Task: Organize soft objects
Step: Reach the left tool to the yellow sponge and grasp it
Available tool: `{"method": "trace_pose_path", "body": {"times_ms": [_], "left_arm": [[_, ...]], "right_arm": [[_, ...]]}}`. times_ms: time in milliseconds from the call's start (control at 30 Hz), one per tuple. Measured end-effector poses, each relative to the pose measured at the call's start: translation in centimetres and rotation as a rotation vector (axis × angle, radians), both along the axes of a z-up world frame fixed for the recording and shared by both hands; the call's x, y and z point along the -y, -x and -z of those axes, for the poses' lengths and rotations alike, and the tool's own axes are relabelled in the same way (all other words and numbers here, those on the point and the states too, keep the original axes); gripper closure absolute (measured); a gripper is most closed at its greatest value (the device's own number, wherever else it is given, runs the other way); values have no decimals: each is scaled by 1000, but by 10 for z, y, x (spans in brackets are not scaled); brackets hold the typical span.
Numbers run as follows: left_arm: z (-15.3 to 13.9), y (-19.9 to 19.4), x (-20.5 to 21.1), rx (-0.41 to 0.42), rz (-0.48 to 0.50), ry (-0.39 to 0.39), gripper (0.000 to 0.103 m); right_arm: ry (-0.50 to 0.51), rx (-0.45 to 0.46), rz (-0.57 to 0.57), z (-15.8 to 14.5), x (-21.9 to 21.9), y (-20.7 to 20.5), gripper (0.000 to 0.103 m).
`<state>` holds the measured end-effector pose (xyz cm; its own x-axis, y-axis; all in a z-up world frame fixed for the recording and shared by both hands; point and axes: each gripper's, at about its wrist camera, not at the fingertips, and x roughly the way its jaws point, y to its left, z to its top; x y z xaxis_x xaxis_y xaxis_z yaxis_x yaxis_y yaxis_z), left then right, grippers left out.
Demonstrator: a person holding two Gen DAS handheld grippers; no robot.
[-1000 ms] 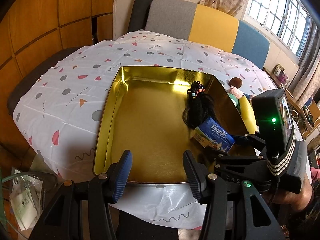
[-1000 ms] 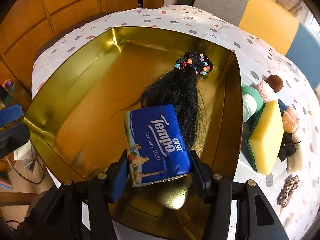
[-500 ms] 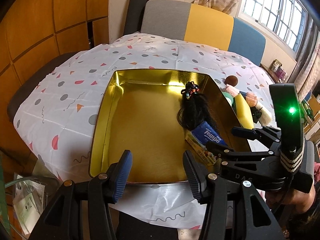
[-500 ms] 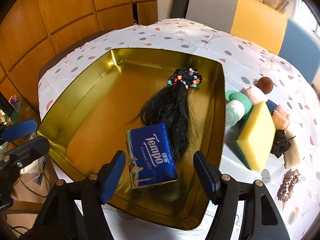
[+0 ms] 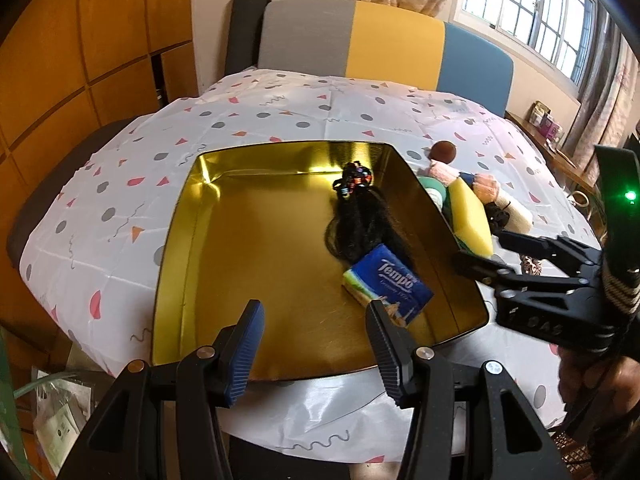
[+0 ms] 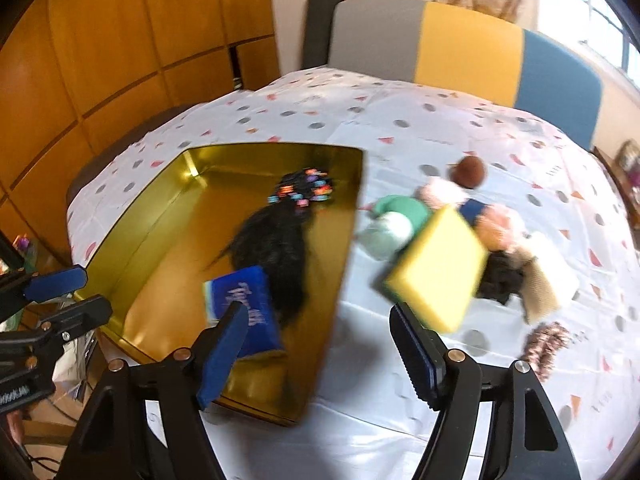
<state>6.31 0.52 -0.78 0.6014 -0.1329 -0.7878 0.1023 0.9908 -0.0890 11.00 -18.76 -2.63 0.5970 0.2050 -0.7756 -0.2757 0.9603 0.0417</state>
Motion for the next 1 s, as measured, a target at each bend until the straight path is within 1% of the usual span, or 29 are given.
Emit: {"method": "trace_pose_path", "body": {"times_ms": [100,233,333,367,467,533,600,633,667,733,767,800,867,900,967,1000], "left_arm": [[-3,-7,11,-5,37,12,50],[-14,-16,30,15,111,8,50],[-23,-25,53,35,181,-18,50],[-25,-29,64,36,225,-18,50],[-31,-40,90,43,283,-33,50],[-31,-51,113,33,333,-49,50],[-29,-60,130,36,364,-74,42],[-27,-67,142,34,376,-95,33],[-22,-76,156,15,387,-122,28],[-15,-87,172,-4,402,-128,27],[-10,-93,183,-20,409,-145,22],[-3,-98,192,-36,424,-173,18],[10,-110,211,-45,428,-230,16],[14,-114,216,-51,432,-241,13],[26,-126,228,-86,429,-257,0],[29,-129,233,-86,434,-263,0]], "right_arm": [[5,10,48,-4,26,2,26],[30,11,125,-5,71,5,26],[45,8,191,-5,104,7,25],[49,8,208,-5,115,8,24],[54,8,274,-4,148,11,22],[51,6,315,-3,169,13,22],[39,6,360,1,191,15,22],[30,5,375,3,197,16,22],[13,3,396,6,207,18,22],[-17,2,432,9,220,19,22],[-37,-3,453,11,226,18,22],[-62,-16,473,12,232,17,22],[-112,-24,499,13,241,16,21],[-123,-20,504,11,243,16,21],[-133,-6,521,8,247,18,18],[-146,-5,528,7,249,18,16]]}}
